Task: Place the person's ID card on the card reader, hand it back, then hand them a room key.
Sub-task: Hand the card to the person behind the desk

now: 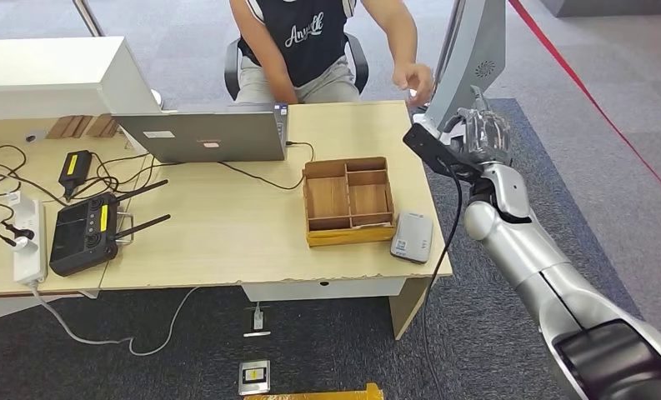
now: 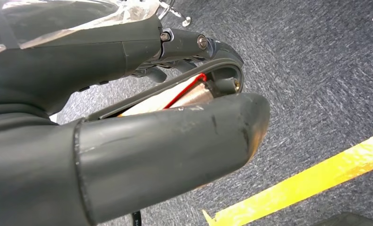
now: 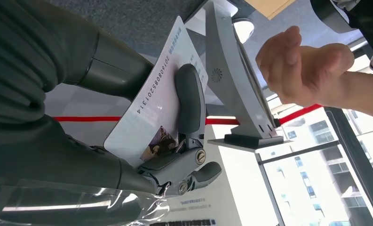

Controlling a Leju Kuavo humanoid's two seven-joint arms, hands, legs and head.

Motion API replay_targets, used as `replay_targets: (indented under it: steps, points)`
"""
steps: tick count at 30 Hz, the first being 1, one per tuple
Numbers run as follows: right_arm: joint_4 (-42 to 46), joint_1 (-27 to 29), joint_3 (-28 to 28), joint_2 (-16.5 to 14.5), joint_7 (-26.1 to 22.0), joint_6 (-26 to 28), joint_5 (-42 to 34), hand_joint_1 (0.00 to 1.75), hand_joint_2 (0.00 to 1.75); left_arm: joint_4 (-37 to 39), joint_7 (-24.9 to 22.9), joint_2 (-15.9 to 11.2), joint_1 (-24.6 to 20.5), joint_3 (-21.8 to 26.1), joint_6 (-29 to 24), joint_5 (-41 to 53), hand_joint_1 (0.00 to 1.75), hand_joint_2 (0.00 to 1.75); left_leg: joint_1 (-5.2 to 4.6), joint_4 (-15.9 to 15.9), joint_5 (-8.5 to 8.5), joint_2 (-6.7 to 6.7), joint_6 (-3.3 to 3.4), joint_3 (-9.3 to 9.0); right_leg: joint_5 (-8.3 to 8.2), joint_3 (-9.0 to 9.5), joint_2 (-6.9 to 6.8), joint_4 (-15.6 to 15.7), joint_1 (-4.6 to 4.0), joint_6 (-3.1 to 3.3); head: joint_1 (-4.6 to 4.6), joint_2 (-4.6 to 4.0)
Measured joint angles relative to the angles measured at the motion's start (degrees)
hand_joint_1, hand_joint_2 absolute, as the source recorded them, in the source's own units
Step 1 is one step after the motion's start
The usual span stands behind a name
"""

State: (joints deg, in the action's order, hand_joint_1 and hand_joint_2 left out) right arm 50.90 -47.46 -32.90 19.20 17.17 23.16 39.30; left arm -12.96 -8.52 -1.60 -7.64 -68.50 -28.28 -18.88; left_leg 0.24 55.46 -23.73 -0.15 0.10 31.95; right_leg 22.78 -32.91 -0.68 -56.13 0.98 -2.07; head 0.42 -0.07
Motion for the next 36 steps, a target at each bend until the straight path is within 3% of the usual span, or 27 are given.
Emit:
replay_targets:
  steps: [11, 17, 24, 32, 33, 36]
  points:
    - [-0.5, -7.0, -0.3, -1.0, 2.0, -5.3, 3.5, 1.75, 1.75, 0.0, -0.7, -0.1, -0.9, -0.8, 1.9, 2.2, 0.0, 0.0, 0.01, 0.0, 0.03, -0.01, 0.0, 0.07, -0.01, -0.05, 0.0, 0.0, -0.01, 0.0, 0.0, 0.0]
    - [-5.9, -11.4, -1.6, -5.6, 1.5, -8.8, 6.7, 1.75, 1.75, 0.0, -0.5, -0.1, -1.7, -1.3, 2.1, 3.1, 0.0, 0.0, 0.02, 0.0, 0.05, 0.0, -0.01, 0.12, -0.02, -0.12, 0.01, -0.1, -0.01, 0.01, 0.01, 0.0]
    - [-13.2, -15.2, -2.9, -11.4, 1.0, -8.4, 7.0, 1.75, 1.75, 0.0, -0.5, -0.1, -1.5, -1.3, 1.9, 2.9, 0.0, 0.0, 0.06, 0.0, 0.07, -0.04, -0.02, 0.18, -0.01, -0.18, 0.0, -0.1, -0.05, 0.01, -0.01, 0.0]
    - [-18.8, -16.5, -3.8, -14.6, 0.5, -7.7, 6.4, 1.72, 1.75, 0.0, -0.5, -0.3, -1.3, -1.3, 1.9, 2.8, 0.0, 0.0, 0.06, 0.0, 0.06, -0.04, -0.01, 0.24, 0.0, -0.22, 0.0, 0.0, -0.04, 0.0, 0.02, 0.0]
    - [-19.3, -16.5, -3.9, -14.8, 0.4, -7.6, 6.3, 1.54, 1.75, 0.0, -0.5, -0.4, -1.3, -1.3, 1.9, 2.8, 0.0, 0.0, 0.06, 0.0, 0.06, -0.03, -0.01, 0.23, 0.0, -0.22, 0.0, 0.0, -0.04, 0.0, 0.02, 0.0]
    - [-21.1, -16.5, -4.2, -15.4, 0.2, -7.3, 6.1, 0.25, 1.75, 0.0, -0.5, -0.4, -1.3, -1.3, 1.9, 2.8, 0.0, 0.0, 0.06, 0.0, 0.06, -0.02, -0.01, 0.22, 0.0, -0.22, 0.0, 0.0, -0.04, 0.01, 0.01, 0.0]
